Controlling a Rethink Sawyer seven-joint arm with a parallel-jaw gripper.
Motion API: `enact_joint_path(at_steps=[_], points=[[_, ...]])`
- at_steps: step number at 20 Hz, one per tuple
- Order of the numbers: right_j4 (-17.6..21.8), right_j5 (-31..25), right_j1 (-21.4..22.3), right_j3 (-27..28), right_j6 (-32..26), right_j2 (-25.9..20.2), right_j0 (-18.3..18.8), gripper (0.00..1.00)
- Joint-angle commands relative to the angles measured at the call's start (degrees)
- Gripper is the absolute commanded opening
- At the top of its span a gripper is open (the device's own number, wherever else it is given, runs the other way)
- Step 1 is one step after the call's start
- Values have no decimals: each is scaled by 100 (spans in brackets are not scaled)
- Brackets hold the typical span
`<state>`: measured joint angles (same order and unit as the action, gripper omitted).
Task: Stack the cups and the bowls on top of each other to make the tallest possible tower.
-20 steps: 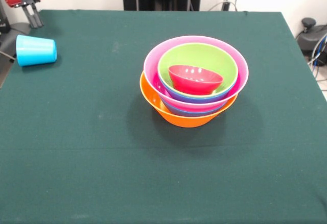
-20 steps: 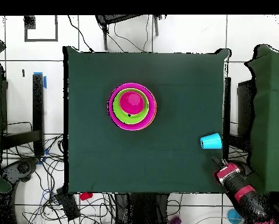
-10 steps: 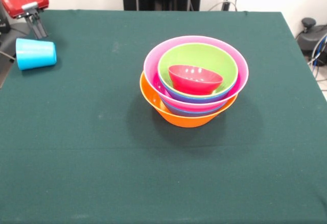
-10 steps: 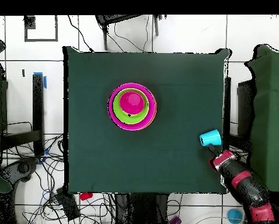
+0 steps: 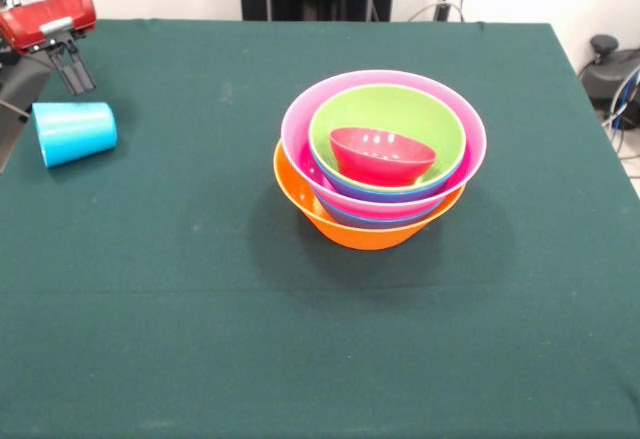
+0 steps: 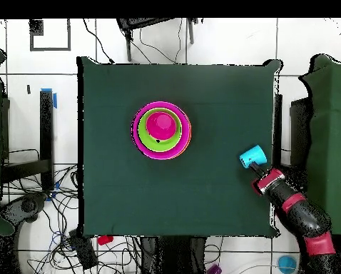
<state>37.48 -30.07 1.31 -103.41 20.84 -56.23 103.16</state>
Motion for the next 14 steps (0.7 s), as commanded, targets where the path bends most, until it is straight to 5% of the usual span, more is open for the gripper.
enact_joint_path(at_steps=[1, 8, 14], points=[[-189, -471, -330, 719, -368, 1, -361, 0], [-278, -811, -558, 732, -950, -222, -437, 0], [-29, -798, -552, 562, -1251, -173, 25, 0]])
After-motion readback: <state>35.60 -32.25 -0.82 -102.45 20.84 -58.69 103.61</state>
